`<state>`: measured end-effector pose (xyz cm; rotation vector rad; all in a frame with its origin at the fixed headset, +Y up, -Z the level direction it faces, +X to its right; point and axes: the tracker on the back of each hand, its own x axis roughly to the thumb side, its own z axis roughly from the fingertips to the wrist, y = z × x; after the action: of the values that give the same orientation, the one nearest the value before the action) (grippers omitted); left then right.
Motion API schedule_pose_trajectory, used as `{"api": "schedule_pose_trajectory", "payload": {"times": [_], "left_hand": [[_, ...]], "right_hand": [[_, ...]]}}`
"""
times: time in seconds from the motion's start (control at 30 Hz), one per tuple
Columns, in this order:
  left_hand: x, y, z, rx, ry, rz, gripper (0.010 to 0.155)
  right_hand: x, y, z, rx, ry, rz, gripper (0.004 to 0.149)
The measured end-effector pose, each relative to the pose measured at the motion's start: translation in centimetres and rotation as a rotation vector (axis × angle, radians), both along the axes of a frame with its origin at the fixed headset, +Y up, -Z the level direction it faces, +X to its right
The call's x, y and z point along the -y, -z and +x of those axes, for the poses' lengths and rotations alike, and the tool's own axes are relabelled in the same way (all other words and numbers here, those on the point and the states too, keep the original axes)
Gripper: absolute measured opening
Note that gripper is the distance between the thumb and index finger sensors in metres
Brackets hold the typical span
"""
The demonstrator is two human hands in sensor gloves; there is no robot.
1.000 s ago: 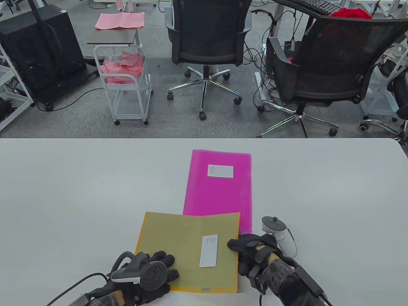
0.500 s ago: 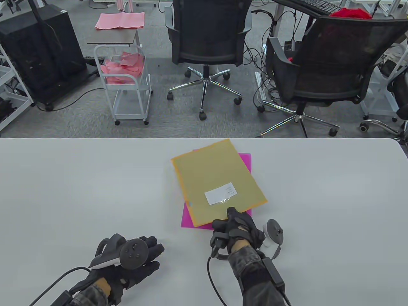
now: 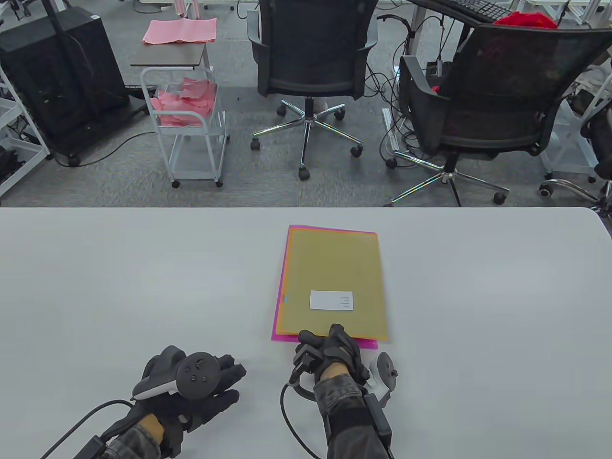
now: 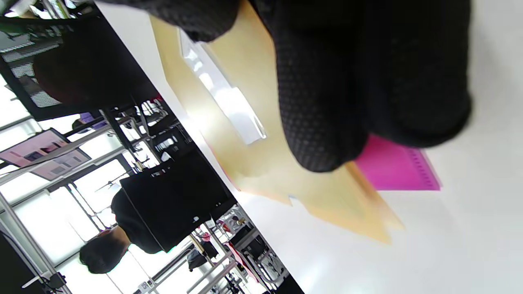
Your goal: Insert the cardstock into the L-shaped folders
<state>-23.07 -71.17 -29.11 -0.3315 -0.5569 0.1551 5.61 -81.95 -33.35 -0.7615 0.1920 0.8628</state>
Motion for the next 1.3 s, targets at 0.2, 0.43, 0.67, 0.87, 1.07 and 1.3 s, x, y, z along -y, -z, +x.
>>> {"api": "schedule_pose_trajectory", "payload": {"times": [0.2, 0.43, 0.67, 0.87, 1.07, 1.3], "left_hand": [[0.1, 0.0, 0.1, -0.002, 0.011, -0.019, 0.063], [0.2, 0.0, 0.0, -0.005, 0.015, -0.027, 0.063], [1.0, 0.7, -1.5, -0.13, 0.003, 0.039, 0.072], [1.9, 1.2, -3.2, -0.213, 0.057, 0.106, 0.09], [2.6, 1.5, -4.2, -0.265, 0.057, 0.123, 0.095], [3.0, 1.6, -5.5, -0.333, 0.15, 0.203, 0.101]], "right_hand": [[-0.5, -0.4, -0.4, -0.114, 0.08, -0.047, 0.075], [-3.0, -0.5, 1.0, -0.35, -0.038, -0.013, 0.083], [-6.8, 1.0, 6.2, -0.607, -0.526, 0.313, 0.084], [-8.2, 1.0, 11.9, -0.648, -1.213, 0.316, 0.089], [-7.8, -1.1, 14.9, -0.89, -1.642, 0.118, 0.098], [-6.8, -1.8, 15.9, -1.087, -1.841, -0.213, 0.102]]}}
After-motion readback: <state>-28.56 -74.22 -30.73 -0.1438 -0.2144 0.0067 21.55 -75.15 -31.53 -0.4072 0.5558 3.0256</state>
